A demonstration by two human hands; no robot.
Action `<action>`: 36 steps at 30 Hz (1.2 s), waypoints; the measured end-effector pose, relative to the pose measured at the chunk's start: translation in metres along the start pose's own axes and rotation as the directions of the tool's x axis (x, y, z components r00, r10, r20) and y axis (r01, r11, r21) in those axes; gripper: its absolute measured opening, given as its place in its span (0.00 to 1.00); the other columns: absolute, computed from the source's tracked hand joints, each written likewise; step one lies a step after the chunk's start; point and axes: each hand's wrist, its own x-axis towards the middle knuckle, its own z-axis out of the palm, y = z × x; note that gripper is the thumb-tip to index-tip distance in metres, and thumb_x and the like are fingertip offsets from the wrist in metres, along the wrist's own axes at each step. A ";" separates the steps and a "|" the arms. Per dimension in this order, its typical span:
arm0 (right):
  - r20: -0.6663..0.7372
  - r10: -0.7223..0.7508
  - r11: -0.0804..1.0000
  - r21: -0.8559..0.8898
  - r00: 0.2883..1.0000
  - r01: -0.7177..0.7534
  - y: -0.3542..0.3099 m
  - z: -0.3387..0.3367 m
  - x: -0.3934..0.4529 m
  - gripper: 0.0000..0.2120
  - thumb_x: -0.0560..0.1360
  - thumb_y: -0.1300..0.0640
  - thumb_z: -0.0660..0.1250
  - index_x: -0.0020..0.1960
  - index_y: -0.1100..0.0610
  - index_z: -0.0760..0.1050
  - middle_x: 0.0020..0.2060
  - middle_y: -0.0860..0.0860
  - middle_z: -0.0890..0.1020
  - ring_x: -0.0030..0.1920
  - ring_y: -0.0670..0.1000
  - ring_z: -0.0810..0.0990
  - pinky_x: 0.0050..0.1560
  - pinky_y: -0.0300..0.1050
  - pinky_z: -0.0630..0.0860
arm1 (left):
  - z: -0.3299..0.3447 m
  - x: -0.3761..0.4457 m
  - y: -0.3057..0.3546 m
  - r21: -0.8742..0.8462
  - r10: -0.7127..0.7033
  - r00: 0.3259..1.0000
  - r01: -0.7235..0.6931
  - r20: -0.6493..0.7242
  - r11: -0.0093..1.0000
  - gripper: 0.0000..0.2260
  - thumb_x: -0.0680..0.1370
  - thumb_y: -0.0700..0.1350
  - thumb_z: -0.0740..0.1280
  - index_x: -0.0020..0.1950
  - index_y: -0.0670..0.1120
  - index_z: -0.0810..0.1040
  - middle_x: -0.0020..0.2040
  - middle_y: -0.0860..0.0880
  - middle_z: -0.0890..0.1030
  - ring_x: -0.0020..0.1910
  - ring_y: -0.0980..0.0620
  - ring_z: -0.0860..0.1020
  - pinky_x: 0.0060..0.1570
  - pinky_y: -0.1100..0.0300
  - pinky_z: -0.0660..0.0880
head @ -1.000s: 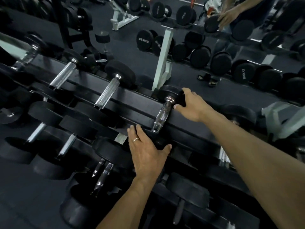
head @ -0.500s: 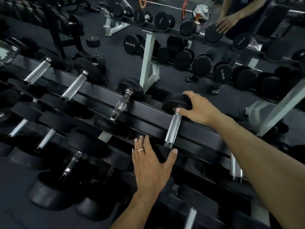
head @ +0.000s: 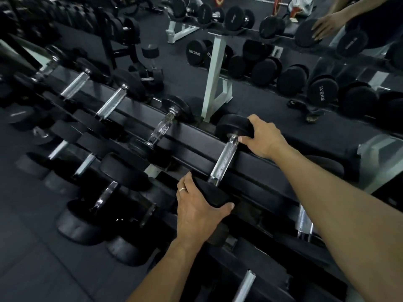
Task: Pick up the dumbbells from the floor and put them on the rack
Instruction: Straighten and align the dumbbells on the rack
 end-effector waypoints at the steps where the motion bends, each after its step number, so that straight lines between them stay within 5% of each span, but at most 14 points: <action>1: -0.002 -0.001 1.000 -0.013 1.000 0.001 0.001 0.000 -0.002 0.17 0.78 0.51 0.69 0.63 0.54 0.68 0.46 0.51 0.76 0.47 0.55 0.75 0.51 0.51 0.73 | -0.001 0.002 -0.002 0.003 0.011 1.000 -0.011 0.011 1.000 0.56 0.61 0.59 0.80 0.77 0.47 0.50 0.75 0.49 0.55 0.75 0.50 0.57 0.70 0.58 0.60; 12: -0.010 0.017 1.000 -0.020 1.000 -0.017 0.000 0.003 -0.008 0.20 0.79 0.52 0.67 0.67 0.56 0.66 0.53 0.55 0.78 0.55 0.60 0.77 0.57 0.57 0.75 | -0.004 0.002 -0.005 -0.013 0.030 0.999 -0.029 0.031 0.999 0.55 0.61 0.59 0.80 0.77 0.49 0.49 0.76 0.50 0.53 0.75 0.51 0.57 0.68 0.60 0.61; 19: 0.009 0.010 0.994 -0.112 1.000 -0.009 0.000 -0.003 -0.029 0.35 0.77 0.52 0.68 0.78 0.56 0.55 0.69 0.59 0.70 0.67 0.62 0.71 0.65 0.55 0.70 | -0.012 -0.003 0.001 0.093 -0.014 1.000 0.013 0.017 0.996 0.56 0.60 0.64 0.78 0.78 0.49 0.49 0.78 0.48 0.54 0.76 0.46 0.59 0.69 0.45 0.68; 24: -0.017 0.008 0.976 -0.216 1.000 -0.012 0.013 -0.018 -0.070 0.31 0.78 0.51 0.67 0.77 0.56 0.59 0.69 0.59 0.70 0.68 0.61 0.71 0.67 0.54 0.69 | -0.013 -0.033 0.007 0.084 0.068 0.998 -0.066 -0.010 0.994 0.50 0.68 0.62 0.74 0.79 0.47 0.48 0.80 0.46 0.50 0.79 0.47 0.49 0.74 0.46 0.61; 30: -0.084 0.052 0.970 -0.232 0.995 -0.070 0.048 -0.040 -0.107 0.31 0.78 0.49 0.66 0.77 0.56 0.60 0.69 0.59 0.70 0.68 0.61 0.70 0.68 0.55 0.68 | 0.001 -0.070 0.034 0.117 0.249 0.966 -0.240 -0.068 0.964 0.42 0.74 0.63 0.67 0.79 0.44 0.53 0.80 0.44 0.52 0.79 0.48 0.43 0.76 0.52 0.39; 36: -0.080 0.115 0.981 -0.146 0.990 -0.126 0.092 -0.050 -0.123 0.32 0.79 0.51 0.65 0.78 0.59 0.58 0.71 0.60 0.68 0.69 0.61 0.70 0.68 0.51 0.66 | 0.052 -0.110 0.055 0.044 0.253 0.962 -0.259 0.104 0.965 0.43 0.74 0.66 0.64 0.79 0.44 0.51 0.80 0.45 0.51 0.79 0.50 0.43 0.77 0.53 0.44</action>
